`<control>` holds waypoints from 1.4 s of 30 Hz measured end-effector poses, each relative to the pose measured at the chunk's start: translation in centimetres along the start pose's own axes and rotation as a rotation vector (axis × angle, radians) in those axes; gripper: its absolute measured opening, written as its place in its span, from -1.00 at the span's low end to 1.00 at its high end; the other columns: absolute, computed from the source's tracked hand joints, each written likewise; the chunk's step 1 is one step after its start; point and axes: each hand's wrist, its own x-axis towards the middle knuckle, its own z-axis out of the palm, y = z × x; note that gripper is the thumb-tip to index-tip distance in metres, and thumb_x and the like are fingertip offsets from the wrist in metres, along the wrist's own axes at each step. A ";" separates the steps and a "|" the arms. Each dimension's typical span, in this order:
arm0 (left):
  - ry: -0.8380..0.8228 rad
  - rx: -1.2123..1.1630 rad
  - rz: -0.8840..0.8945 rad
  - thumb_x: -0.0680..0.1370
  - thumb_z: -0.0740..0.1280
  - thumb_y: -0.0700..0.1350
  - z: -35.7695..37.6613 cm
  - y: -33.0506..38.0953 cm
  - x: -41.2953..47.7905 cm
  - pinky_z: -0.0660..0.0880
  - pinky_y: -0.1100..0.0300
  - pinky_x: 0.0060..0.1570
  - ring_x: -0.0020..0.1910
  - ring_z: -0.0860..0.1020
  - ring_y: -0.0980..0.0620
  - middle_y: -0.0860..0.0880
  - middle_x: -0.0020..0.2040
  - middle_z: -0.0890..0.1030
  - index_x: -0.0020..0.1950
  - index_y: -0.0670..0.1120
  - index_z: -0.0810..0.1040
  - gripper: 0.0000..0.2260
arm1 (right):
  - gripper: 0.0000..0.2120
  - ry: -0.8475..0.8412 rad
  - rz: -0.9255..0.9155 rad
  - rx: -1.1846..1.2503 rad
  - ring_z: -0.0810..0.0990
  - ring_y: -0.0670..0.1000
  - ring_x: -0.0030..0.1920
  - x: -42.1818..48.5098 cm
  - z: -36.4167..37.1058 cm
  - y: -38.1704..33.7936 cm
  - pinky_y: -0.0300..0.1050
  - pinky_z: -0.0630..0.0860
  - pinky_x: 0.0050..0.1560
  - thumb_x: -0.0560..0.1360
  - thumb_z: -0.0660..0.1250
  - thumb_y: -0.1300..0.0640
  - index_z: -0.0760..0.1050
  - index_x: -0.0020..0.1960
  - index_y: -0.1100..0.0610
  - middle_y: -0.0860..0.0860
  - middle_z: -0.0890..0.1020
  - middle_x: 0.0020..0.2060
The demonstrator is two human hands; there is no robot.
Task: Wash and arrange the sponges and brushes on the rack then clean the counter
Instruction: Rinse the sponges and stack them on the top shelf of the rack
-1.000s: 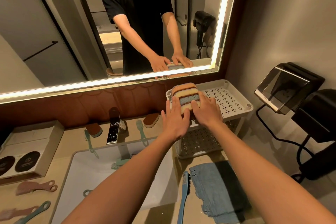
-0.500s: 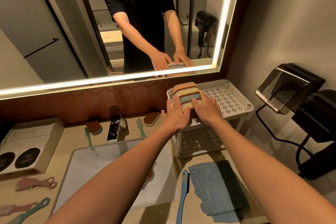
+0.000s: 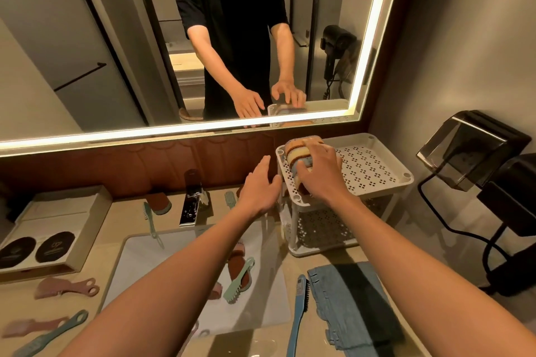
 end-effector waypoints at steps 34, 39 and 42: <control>0.126 0.240 -0.192 0.62 0.28 -0.12 -22.0 -30.2 -1.8 0.35 0.17 0.30 0.38 0.45 0.01 0.00 0.42 0.48 0.49 0.01 0.38 -0.58 | -0.46 -0.501 -0.261 0.072 0.29 0.00 0.52 -0.6 31.4 -23.0 -0.10 0.22 0.49 0.59 0.22 0.02 0.27 0.55 0.05 -0.01 0.34 0.52; 0.009 0.201 -0.099 0.55 0.29 -0.24 -23.0 -33.6 0.7 0.38 0.05 0.36 0.33 0.46 -0.08 -0.11 0.35 0.52 0.42 -0.11 0.46 -0.58 | -0.48 -0.581 -0.227 -0.008 0.37 0.10 0.45 0.4 36.2 -23.8 0.06 0.33 0.48 0.55 0.21 0.06 0.31 0.50 0.11 0.08 0.42 0.46; -0.067 0.235 -0.085 0.54 0.29 -0.27 -23.2 -35.2 2.8 0.35 0.01 0.38 0.36 0.44 -0.14 -0.17 0.37 0.51 0.41 -0.16 0.48 -0.59 | -0.52 -0.590 -0.178 -0.030 0.41 0.14 0.42 1.6 38.6 -23.5 0.03 0.34 0.45 0.57 0.21 0.07 0.34 0.48 0.12 0.10 0.44 0.44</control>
